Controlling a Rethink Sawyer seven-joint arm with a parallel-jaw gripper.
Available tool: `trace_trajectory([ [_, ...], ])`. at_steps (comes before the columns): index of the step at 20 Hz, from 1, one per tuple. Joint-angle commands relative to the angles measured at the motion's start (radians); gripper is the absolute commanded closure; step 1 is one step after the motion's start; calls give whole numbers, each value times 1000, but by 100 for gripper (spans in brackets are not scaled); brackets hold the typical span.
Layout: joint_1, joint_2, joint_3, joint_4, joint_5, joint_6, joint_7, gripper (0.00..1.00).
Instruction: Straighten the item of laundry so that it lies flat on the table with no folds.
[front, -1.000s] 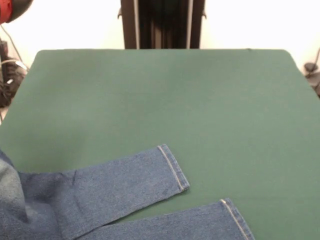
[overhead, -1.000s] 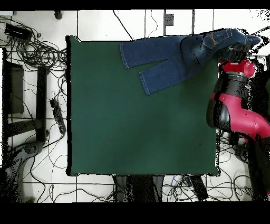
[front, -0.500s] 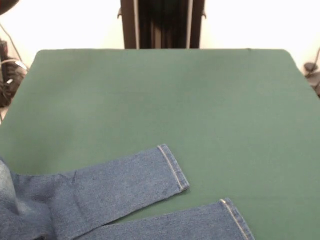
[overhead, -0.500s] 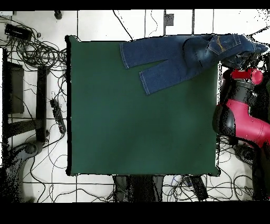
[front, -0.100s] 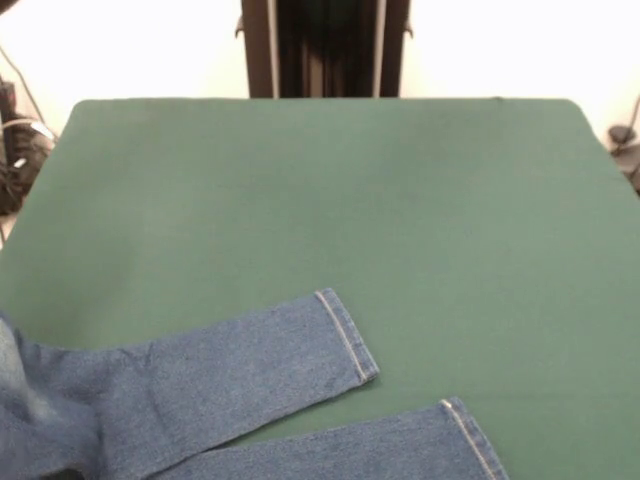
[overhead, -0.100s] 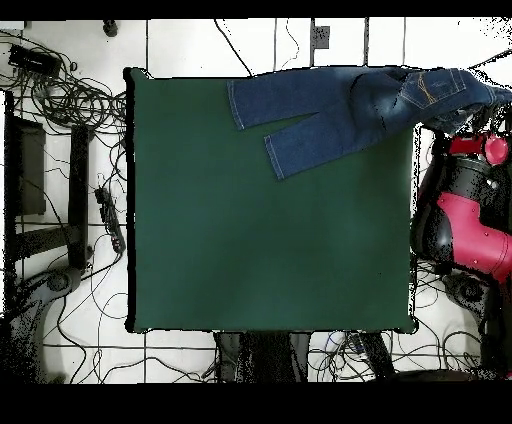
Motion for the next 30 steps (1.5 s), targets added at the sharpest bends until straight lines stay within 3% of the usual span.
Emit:
trace_trajectory([
  [1, 89, 30, -26, -30, 70, -63, 20, 0],
  [10, 144, 32, -84, -51, 102, -19, 55, 0],
  [13, 159, 47, -103, -80, 81, 54, 81, 0],
  [15, 179, 25, -114, -93, 19, 173, 128, 0],
  [17, 201, -9, -94, -114, -90, 400, 190, 0],
  [19, 159, -70, 56, -103, -248, 623, 264, 0],
  [21, 114, -102, 182, -70, -247, 762, 233, 0],
  [23, 87, -116, 268, -45, -182, 897, 158, 0],
  [26, 85, -122, 327, -44, -82, 1059, 94, 0],
  [30, 115, -125, 332, -70, -4, 1225, 61, 0],
])
